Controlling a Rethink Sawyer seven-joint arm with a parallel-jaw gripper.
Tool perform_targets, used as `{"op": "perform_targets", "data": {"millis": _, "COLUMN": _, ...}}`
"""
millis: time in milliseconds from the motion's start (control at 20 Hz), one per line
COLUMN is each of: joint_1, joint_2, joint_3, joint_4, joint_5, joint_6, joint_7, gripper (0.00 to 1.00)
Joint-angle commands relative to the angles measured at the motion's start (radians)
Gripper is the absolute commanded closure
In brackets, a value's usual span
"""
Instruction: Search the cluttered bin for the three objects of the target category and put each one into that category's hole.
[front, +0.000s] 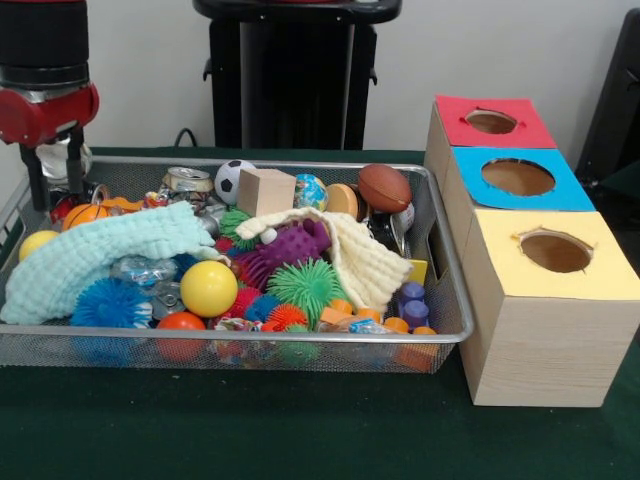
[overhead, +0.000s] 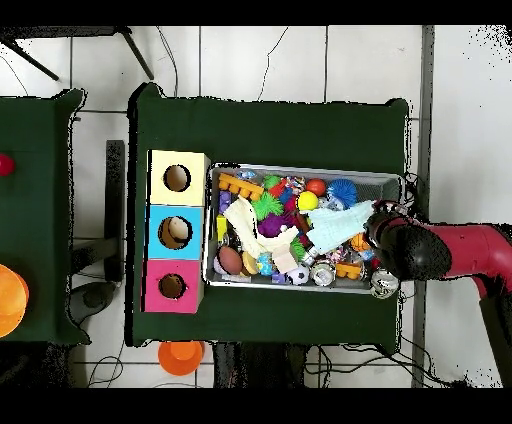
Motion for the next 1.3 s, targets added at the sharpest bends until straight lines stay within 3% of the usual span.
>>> {"op": "perform_targets", "data": {"millis": 50, "joint_1": -0.001, "joint_2": 0.011, "joint_3": -0.004, "joint_4": 0.036, "joint_5": 0.017, "joint_6": 0.107, "joint_7": -0.215, "gripper": 0.00}}
{"op": "perform_targets", "data": {"millis": 200, "joint_1": -0.016, "joint_2": 0.033, "joint_3": 0.027, "joint_4": 0.045, "joint_5": 0.073, "joint_6": 0.100, "joint_7": -0.191, "gripper": 0.00}}
{"op": "perform_targets", "data": {"millis": 550, "joint_1": 0.008, "joint_2": -0.002, "joint_3": 0.033, "joint_4": 0.130, "joint_5": 0.212, "joint_6": 0.068, "joint_7": 0.003, "gripper": 0.00}}
{"op": "perform_targets", "data": {"millis": 1000, "joint_1": 0.087, "joint_2": -0.046, "joint_3": -0.021, "joint_4": 0.191, "joint_5": 0.241, "joint_6": -0.014, "joint_7": 0.133, "gripper": 0.00}}
{"op": "perform_targets", "data": {"millis": 1300, "joint_1": 0.111, "joint_2": -0.047, "joint_3": -0.036, "joint_4": 0.196, "joint_5": 0.252, "joint_6": -0.055, "joint_7": 0.172, "gripper": 0.00}}
